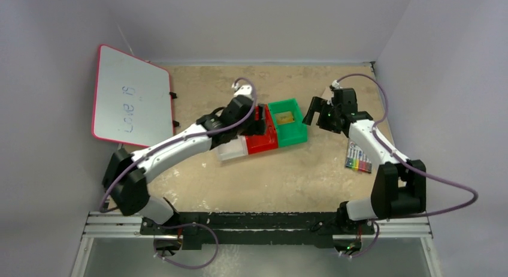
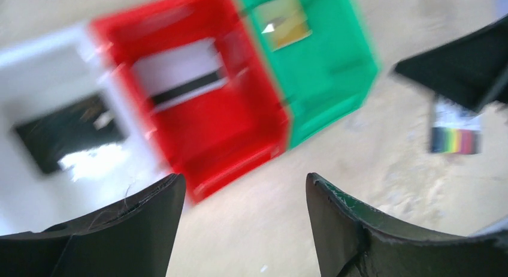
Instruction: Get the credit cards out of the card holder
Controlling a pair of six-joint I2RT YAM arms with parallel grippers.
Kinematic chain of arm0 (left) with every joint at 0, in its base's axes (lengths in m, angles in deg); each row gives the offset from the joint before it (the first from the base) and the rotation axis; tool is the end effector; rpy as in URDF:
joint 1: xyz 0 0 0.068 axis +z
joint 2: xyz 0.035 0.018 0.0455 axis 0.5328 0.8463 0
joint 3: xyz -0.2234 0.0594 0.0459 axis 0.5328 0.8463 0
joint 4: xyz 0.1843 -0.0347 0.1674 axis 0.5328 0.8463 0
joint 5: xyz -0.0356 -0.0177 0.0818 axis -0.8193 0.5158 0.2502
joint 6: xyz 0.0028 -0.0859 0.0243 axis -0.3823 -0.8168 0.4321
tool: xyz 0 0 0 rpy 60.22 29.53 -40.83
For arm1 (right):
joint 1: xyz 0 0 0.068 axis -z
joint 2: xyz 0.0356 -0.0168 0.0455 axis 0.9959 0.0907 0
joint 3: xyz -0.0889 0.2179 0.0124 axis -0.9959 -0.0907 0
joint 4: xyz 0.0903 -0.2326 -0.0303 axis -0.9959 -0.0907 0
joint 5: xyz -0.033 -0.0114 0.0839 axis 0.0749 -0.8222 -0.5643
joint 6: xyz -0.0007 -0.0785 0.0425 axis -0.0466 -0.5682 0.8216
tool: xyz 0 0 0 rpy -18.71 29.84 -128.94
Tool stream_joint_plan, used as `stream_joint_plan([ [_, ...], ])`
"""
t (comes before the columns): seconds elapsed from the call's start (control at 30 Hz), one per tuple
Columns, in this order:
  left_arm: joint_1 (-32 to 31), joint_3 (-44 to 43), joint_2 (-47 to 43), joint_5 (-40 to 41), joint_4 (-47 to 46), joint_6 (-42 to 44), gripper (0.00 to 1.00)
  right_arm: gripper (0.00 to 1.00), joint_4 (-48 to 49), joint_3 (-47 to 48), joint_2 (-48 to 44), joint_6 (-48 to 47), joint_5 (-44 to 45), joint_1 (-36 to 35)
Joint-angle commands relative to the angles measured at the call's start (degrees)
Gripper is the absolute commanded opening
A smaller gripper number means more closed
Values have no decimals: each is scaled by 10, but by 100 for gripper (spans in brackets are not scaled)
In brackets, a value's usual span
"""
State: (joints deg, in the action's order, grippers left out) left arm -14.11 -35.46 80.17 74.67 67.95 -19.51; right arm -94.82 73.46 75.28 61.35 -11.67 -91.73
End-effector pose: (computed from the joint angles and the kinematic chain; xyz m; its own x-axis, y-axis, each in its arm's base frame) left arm 0.2810 -0.2717 0.2432 -0.6939 -0.1191 -0.7101 0.2358 0.8943 -0.3804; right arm 0.3256 0.0481 0.1960 -0.6759 0.3248 -0.6615 0.0828 0.9254 0.3698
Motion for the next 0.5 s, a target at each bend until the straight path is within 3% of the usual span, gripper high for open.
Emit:
stream_joint_plan([
  [0.0, 1, 154, -139, 122, 36, -119, 74, 100, 59, 52, 39, -49, -69, 5],
  [0.23, 1, 287, -317, 234, 125, -251, 79, 100, 68, 84, 132, -93, -91, 5],
  [0.33, 7, 288, -316, 260, 139, -264, 83, 100, 70, 92, 156, -93, -111, 4],
  [0.47, 58, 252, -249, 228, 151, -254, 85, 100, 75, 87, 165, -89, -131, 4],
])
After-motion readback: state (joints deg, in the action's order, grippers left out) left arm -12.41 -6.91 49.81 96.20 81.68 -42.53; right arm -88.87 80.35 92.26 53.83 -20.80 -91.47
